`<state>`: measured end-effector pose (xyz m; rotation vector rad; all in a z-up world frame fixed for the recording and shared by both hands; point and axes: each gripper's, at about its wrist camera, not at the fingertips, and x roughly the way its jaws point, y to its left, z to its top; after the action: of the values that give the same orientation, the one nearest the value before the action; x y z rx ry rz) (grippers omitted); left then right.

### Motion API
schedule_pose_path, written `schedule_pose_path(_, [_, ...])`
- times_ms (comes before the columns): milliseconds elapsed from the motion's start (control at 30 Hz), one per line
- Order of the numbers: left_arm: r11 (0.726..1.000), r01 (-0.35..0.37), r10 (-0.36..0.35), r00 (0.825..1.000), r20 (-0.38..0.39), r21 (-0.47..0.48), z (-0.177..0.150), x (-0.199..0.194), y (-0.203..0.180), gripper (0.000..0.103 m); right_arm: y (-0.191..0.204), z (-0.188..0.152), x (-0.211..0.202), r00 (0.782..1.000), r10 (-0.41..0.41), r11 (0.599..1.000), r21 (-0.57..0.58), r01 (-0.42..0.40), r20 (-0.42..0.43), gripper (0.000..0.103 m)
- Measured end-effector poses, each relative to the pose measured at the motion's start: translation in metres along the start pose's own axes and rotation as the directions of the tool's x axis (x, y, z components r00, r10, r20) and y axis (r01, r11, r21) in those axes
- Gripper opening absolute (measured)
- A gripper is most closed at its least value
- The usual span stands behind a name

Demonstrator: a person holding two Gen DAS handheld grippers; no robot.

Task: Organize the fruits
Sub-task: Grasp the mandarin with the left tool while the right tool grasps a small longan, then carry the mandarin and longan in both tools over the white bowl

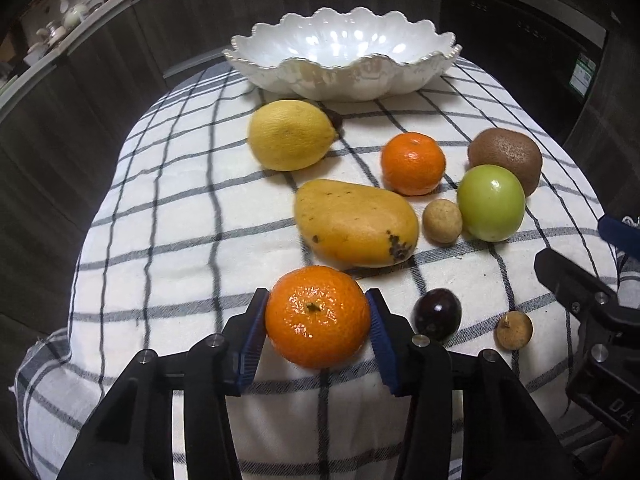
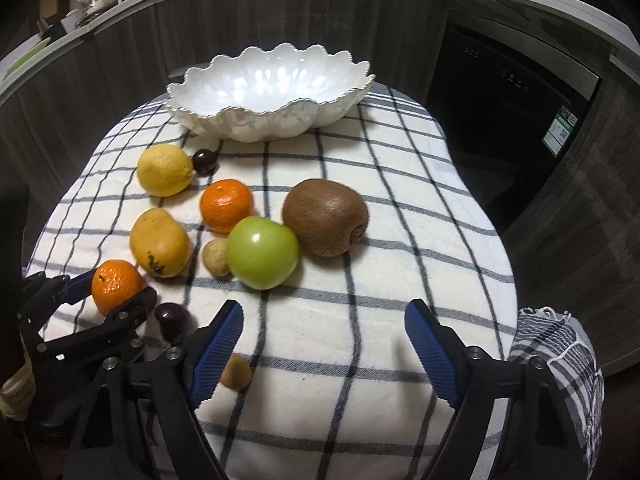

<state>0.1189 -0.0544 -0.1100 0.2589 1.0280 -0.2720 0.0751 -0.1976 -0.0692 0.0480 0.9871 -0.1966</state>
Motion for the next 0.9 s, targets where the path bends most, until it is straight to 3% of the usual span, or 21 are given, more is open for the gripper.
schedule_pose_path(233, [0.998, -0.005, 0.005, 1.000, -0.004, -0.061, -0.011, -0.015, 0.017, 0.047, 0.016, -0.004, 0.000, 0.997, 0.066, 0.997, -0.041, -0.067, -0.029, 0.063])
schedule_pose_path(333, [0.997, -0.007, 0.007, 1.000, 0.001, -0.075, -0.015, -0.020, 0.021, 0.047, 0.023, -0.008, -0.001, 0.995, 0.088, 0.994, -0.061, -0.091, -0.045, 0.061])
schedule_pose_path(533, [0.996, -0.013, 0.015, 1.000, 0.021, -0.091, -0.020, -0.029, 0.028, 0.047, 0.035, -0.015, 0.005, 0.991, 0.095, 0.990, -0.093, -0.104, -0.097, 0.043])
schedule_pose_path(700, [0.994, -0.013, 0.016, 1.000, 0.027, -0.107, -0.022, -0.032, 0.034, 0.047, 0.040, -0.021, 0.012, 0.987, 0.084, 0.989, -0.111, -0.099, -0.137, 0.039])
schedule_pose_path(833, [0.993, -0.015, 0.020, 0.999, 0.038, -0.113, -0.023, -0.036, 0.036, 0.047, 0.043, -0.024, 0.015, 0.983, 0.091, 0.986, -0.122, -0.112, -0.160, 0.023])
schedule_pose_path(900, [0.993, -0.015, 0.020, 0.999, 0.044, -0.113, -0.024, -0.038, 0.036, 0.047, 0.044, -0.025, 0.016, 0.983, 0.094, 0.985, -0.125, -0.115, -0.159, 0.023])
